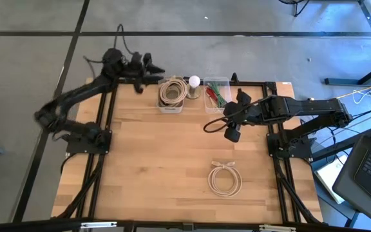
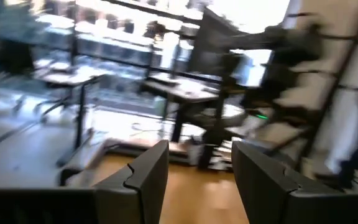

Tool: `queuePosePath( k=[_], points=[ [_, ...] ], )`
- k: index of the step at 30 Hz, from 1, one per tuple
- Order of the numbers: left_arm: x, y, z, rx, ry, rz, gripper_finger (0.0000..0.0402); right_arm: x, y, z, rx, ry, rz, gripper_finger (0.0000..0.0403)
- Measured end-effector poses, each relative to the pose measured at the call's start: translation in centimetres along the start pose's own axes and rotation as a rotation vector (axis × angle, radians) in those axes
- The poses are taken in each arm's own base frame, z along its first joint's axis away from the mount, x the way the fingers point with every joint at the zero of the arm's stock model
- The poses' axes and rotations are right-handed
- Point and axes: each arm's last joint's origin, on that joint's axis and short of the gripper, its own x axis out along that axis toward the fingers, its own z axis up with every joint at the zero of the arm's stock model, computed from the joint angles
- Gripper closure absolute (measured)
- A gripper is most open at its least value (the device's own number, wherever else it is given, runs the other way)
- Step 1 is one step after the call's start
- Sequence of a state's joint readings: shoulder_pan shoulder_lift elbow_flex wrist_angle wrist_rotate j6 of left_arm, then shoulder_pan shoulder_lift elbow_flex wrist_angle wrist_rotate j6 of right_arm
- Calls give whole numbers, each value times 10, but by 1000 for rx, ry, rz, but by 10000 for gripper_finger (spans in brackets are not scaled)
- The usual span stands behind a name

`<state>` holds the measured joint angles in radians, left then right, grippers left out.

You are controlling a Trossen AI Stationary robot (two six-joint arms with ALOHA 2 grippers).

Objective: Pick & Place USB Port
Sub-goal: Put the light brown HDMI cable into the gray bin

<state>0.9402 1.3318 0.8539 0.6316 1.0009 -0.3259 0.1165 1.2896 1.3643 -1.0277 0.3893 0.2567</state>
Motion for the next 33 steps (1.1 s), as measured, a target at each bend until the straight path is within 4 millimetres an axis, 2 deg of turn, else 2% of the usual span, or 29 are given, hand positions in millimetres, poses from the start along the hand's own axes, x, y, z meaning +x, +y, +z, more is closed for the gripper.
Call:
queuePosePath(
  k=[2,5,9,12,17,22,27,33],
  points=[
    [2,-37,14,53,17,-51,234,0,-1,-2,5,20,-5,270],
    [3,-96,18,142,75,-52,233,0,-1,-5,9,48,-12,270],
    [-5,-167,5,208,222,-2,233,0,-1,-6,27,59,-16,270],
    [-11,-201,-11,211,317,74,233,-1,0,-7,42,61,-3,270],
    [-9,-238,-44,182,380,85,233,-6,13,-11,86,90,101,270],
    [-3,-263,-79,139,444,94,233,-9,41,-26,120,144,223,270],
    [6,-285,-102,142,443,34,233,12,79,-67,152,227,312,269],
    [12,-301,-113,167,441,1,233,43,110,-121,272,255,395,269]
  ],
)
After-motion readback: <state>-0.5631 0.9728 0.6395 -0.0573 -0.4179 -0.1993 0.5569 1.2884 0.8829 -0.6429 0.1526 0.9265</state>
